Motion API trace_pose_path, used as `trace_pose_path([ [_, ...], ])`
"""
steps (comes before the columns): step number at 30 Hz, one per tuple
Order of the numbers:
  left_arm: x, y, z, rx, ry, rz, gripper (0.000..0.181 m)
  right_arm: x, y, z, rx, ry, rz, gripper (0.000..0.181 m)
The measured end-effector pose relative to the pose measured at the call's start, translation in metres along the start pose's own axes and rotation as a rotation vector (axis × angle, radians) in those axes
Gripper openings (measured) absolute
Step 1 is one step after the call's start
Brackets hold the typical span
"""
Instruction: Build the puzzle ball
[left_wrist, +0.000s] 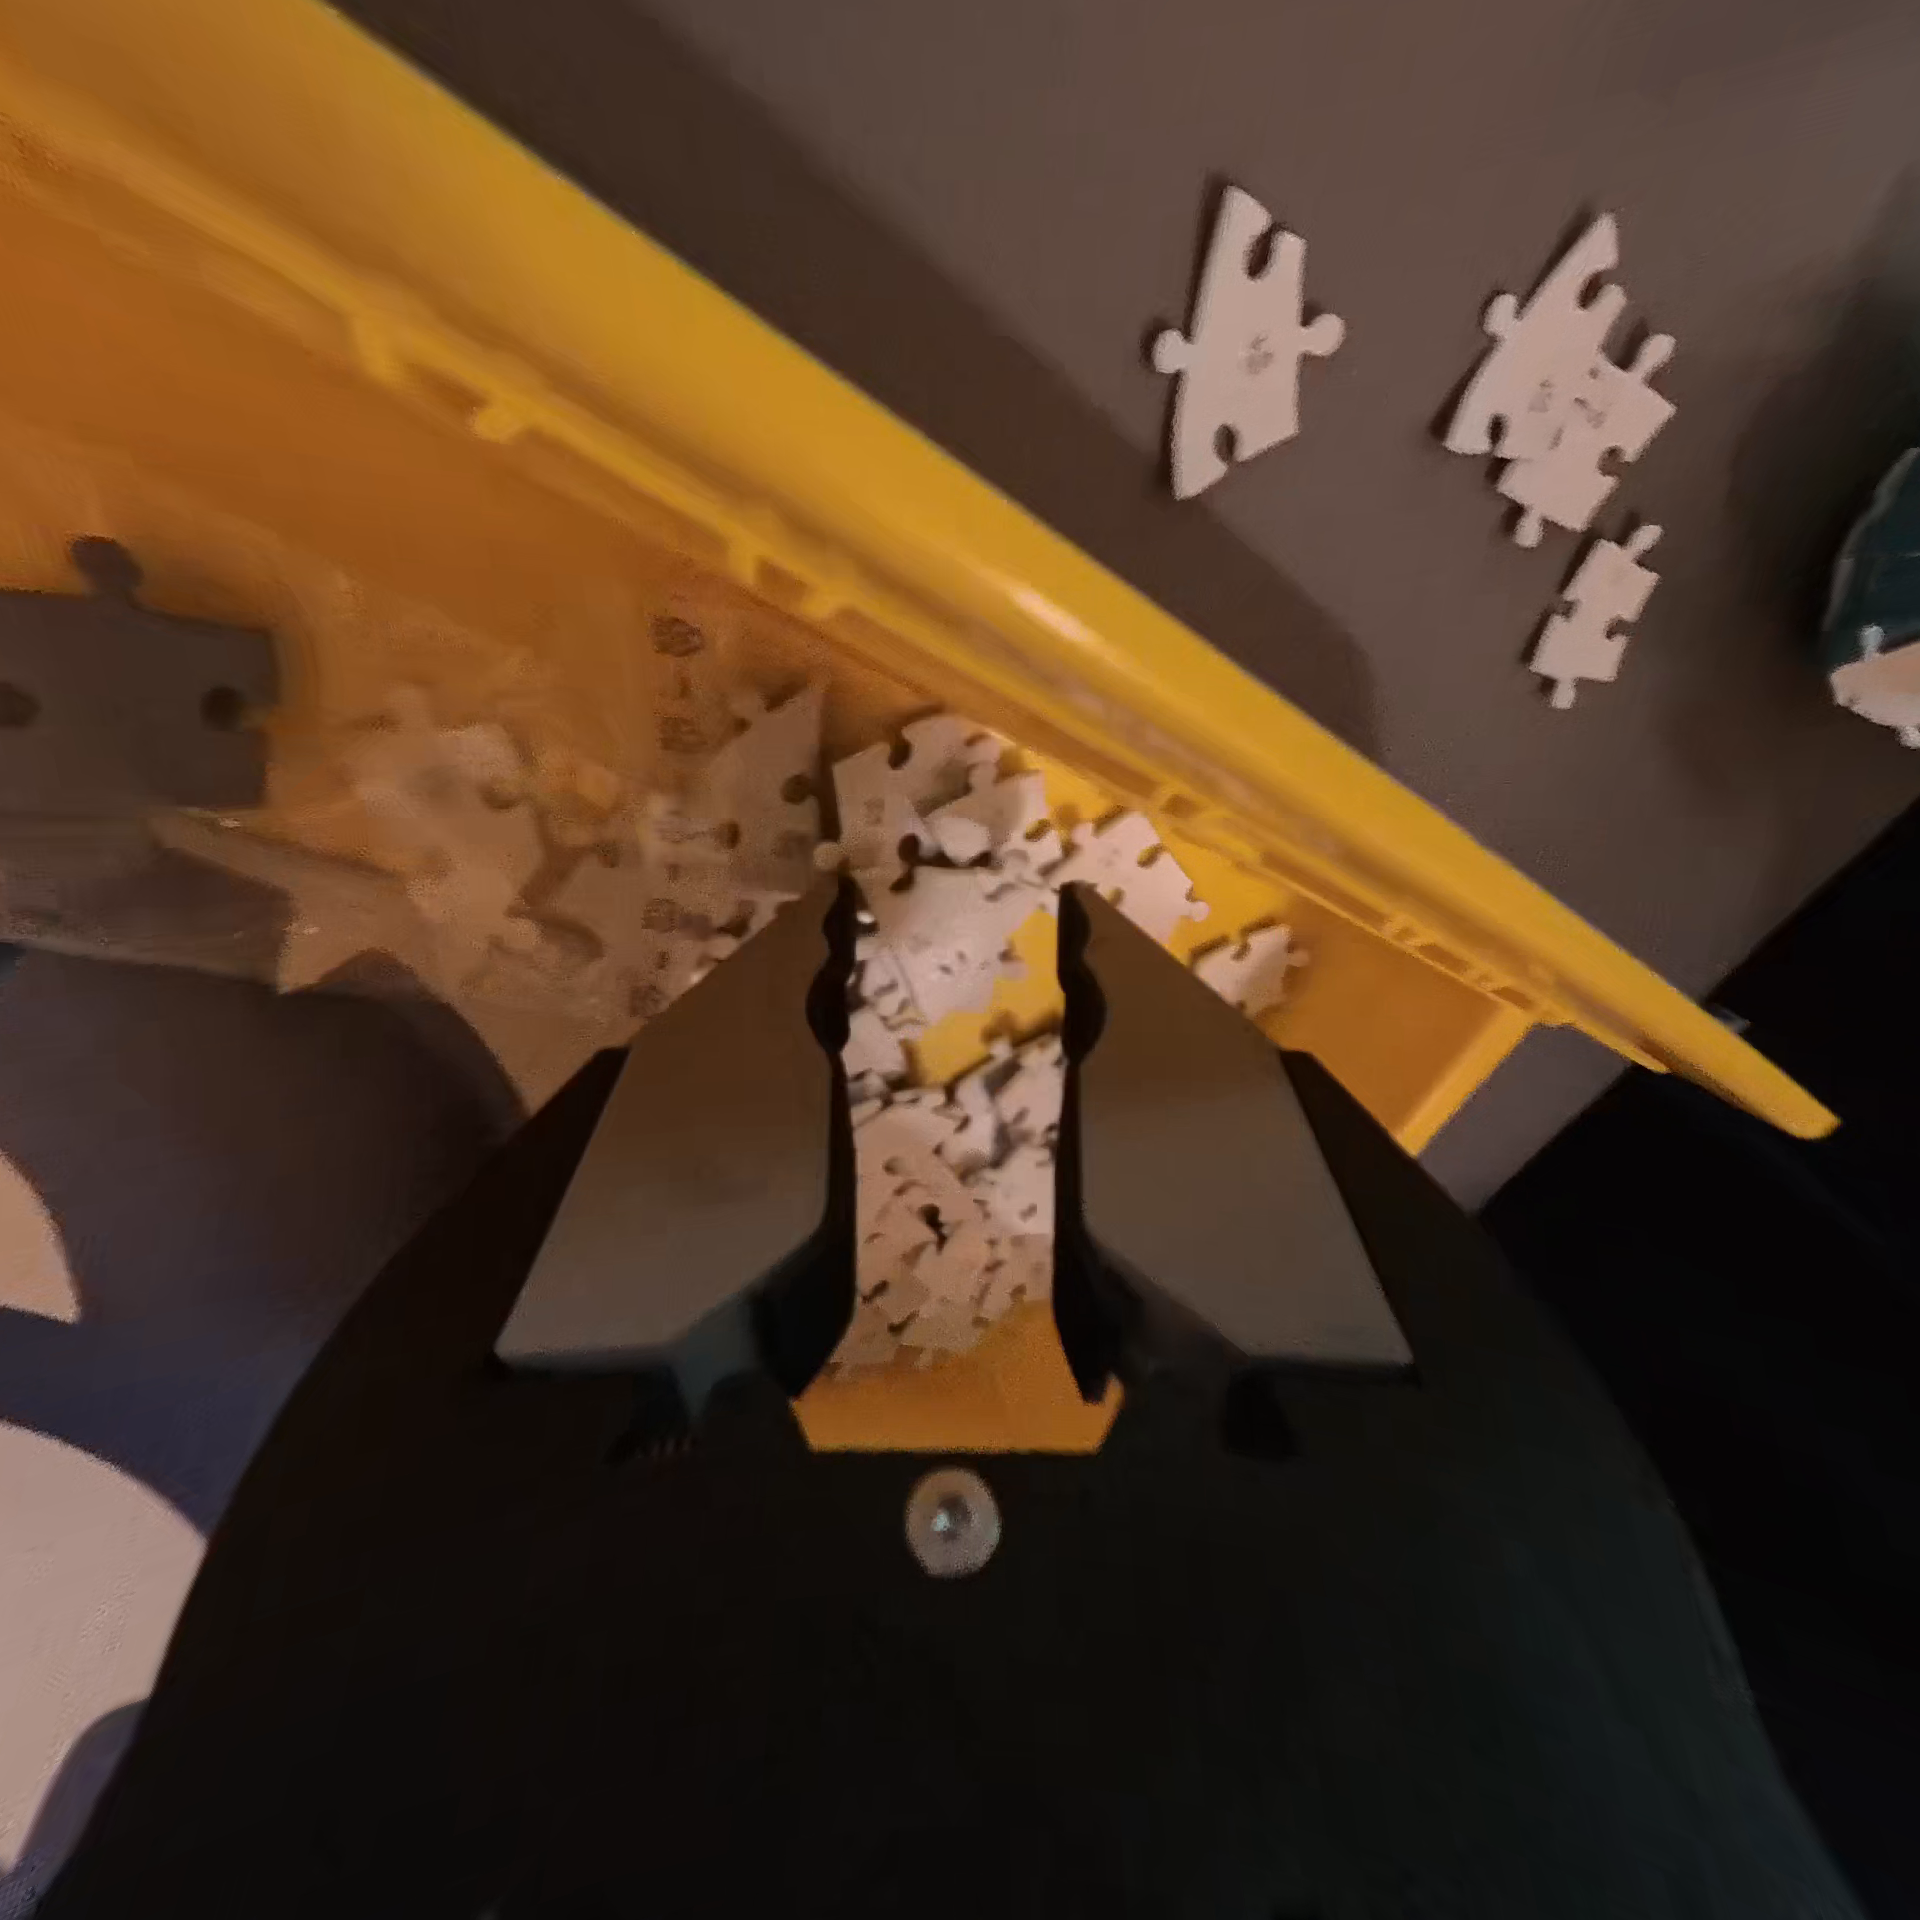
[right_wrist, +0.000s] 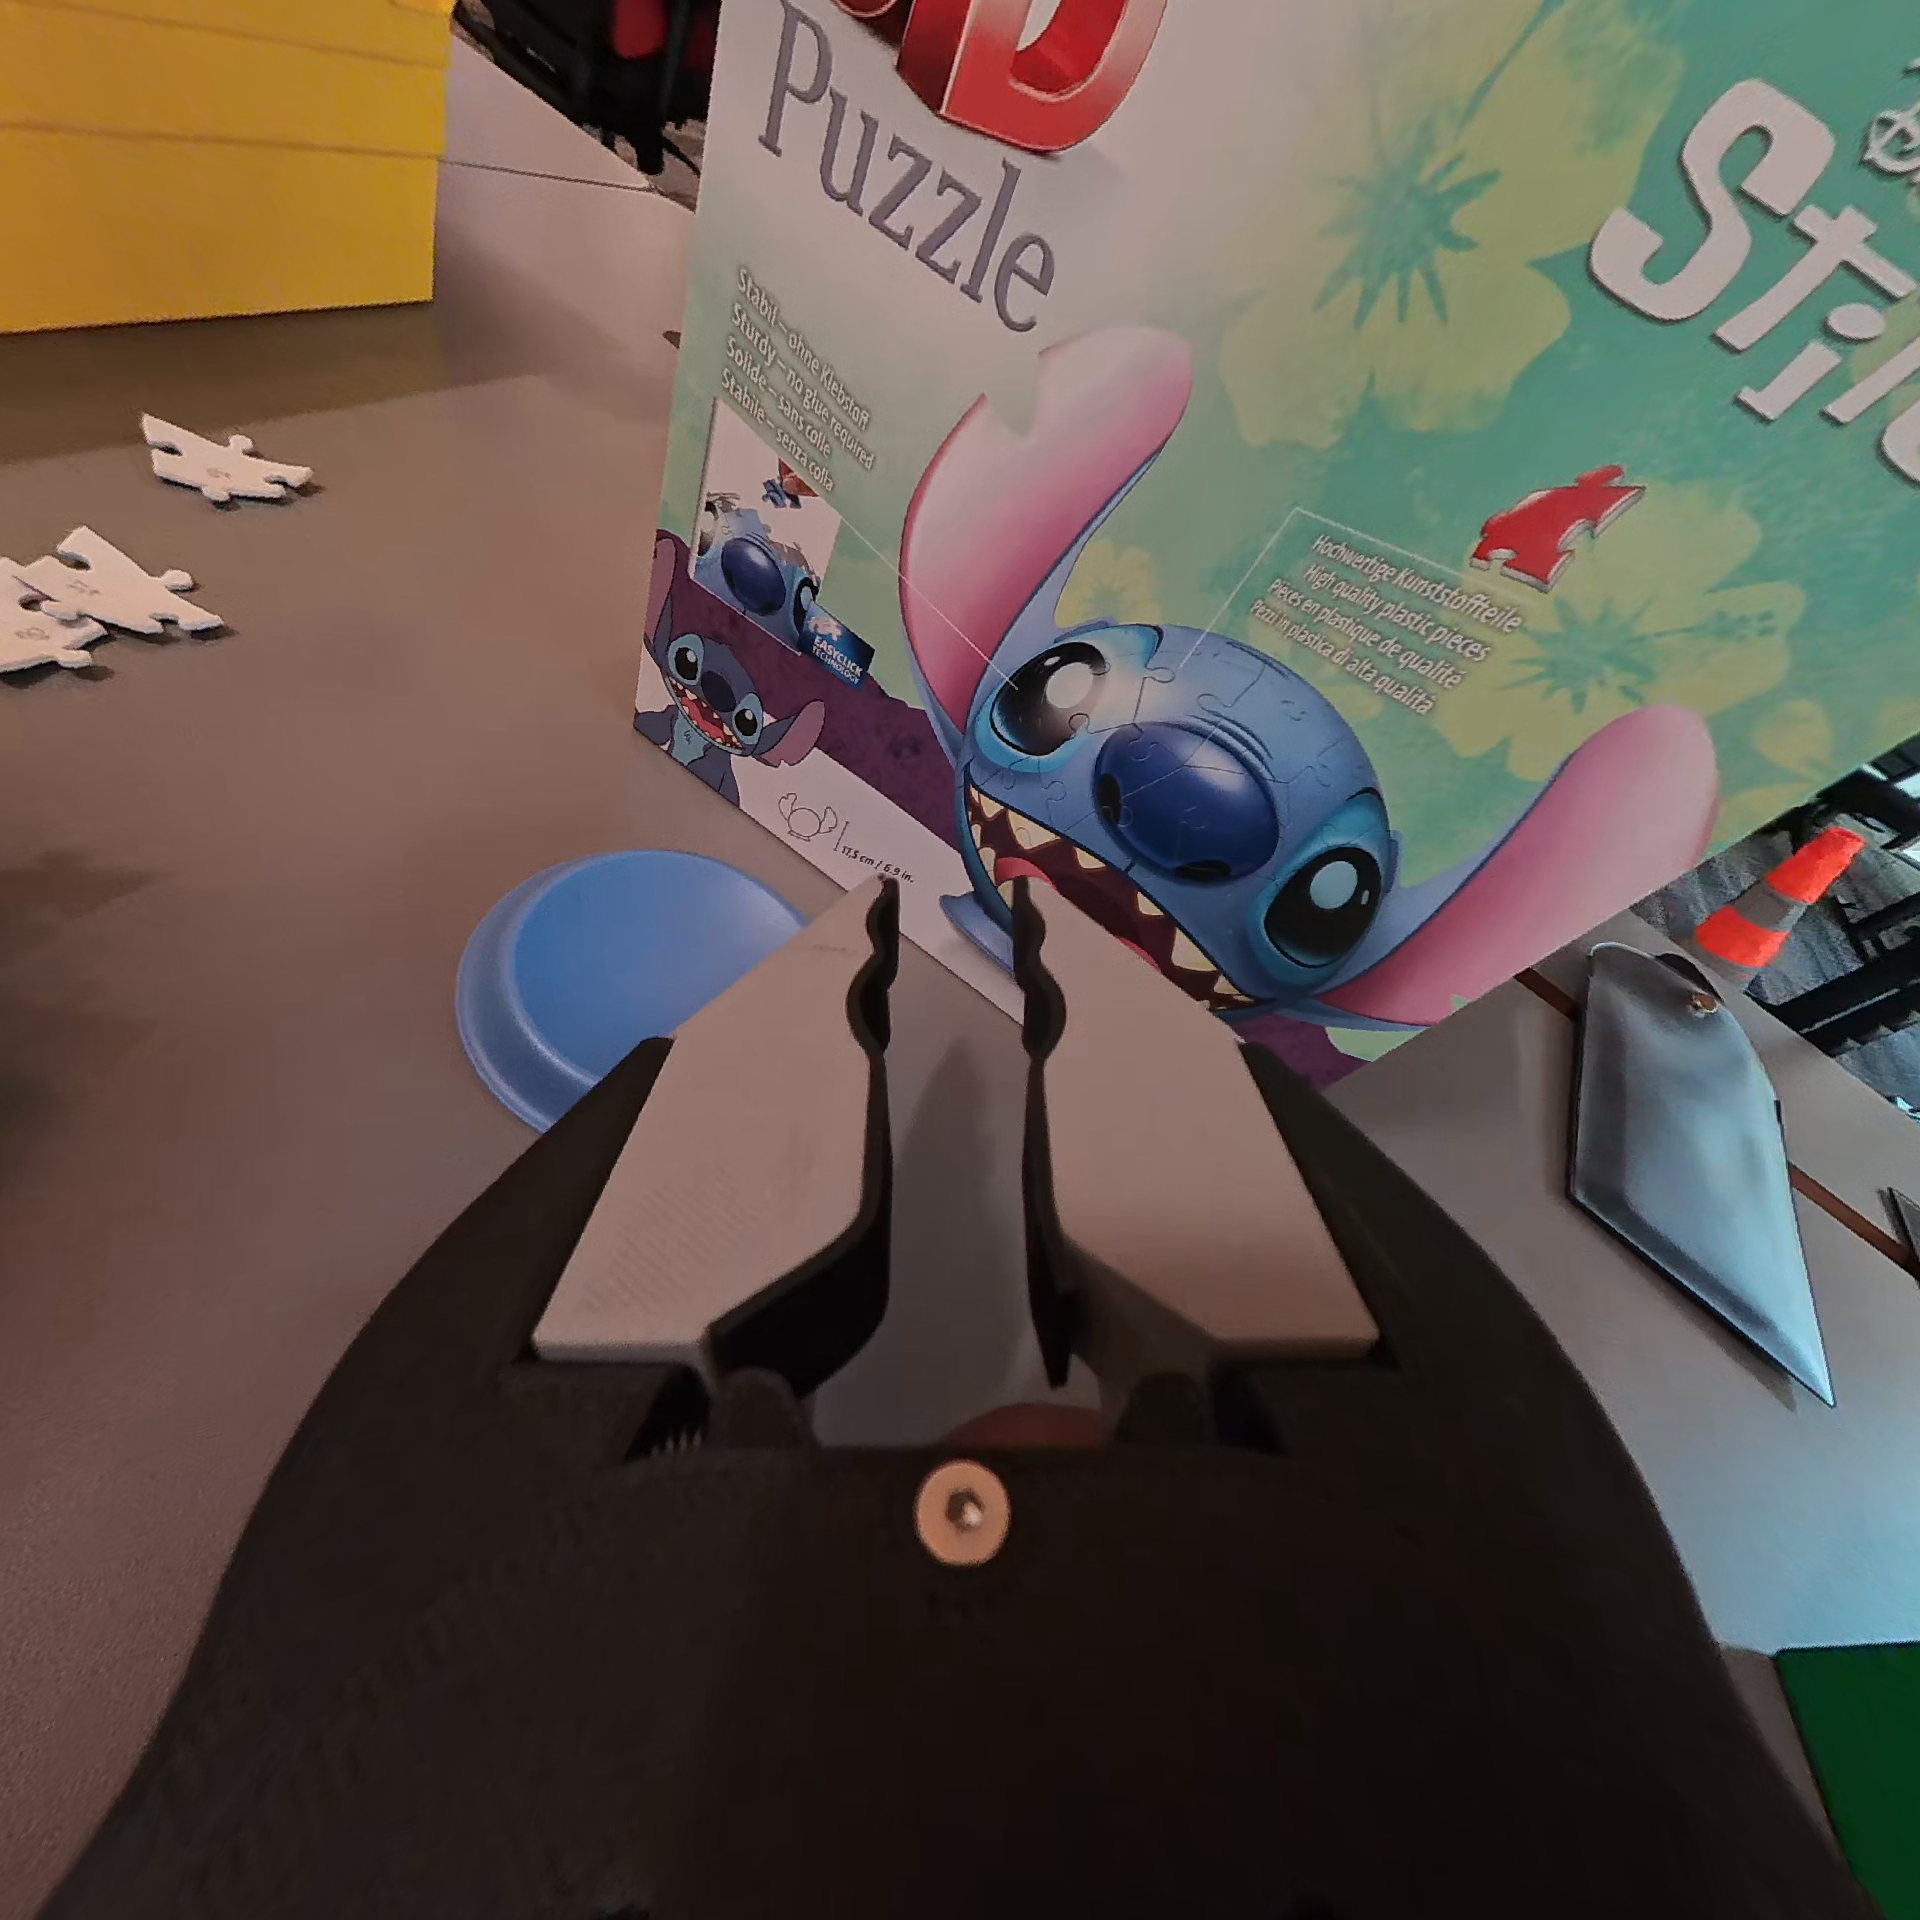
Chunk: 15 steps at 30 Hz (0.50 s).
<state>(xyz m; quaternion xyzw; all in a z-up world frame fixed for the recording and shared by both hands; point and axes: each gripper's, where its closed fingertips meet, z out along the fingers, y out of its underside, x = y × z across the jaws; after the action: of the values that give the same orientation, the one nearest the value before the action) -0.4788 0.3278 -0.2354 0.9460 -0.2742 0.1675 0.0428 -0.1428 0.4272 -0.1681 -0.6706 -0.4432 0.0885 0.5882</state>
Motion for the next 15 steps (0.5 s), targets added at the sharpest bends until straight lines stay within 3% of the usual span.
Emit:
trace_pose_path([
  [2,0.006,0.005,0.002,-0.035,0.017,0.001,0.041,0.001,-0.001,-0.001,0.006,0.003,0.002,0.018],
  [6,-0.016,-0.007,-0.007,0.024,-0.142,0.019,0.036,0.001,-0.002,-0.001,0.007,0.002,-0.001,0.018],
  [15,-0.034,-0.023,-0.012,0.098,-0.190,0.018,0.021,0.000,-0.002,-0.002,0.010,0.002,-0.003,0.018],
])
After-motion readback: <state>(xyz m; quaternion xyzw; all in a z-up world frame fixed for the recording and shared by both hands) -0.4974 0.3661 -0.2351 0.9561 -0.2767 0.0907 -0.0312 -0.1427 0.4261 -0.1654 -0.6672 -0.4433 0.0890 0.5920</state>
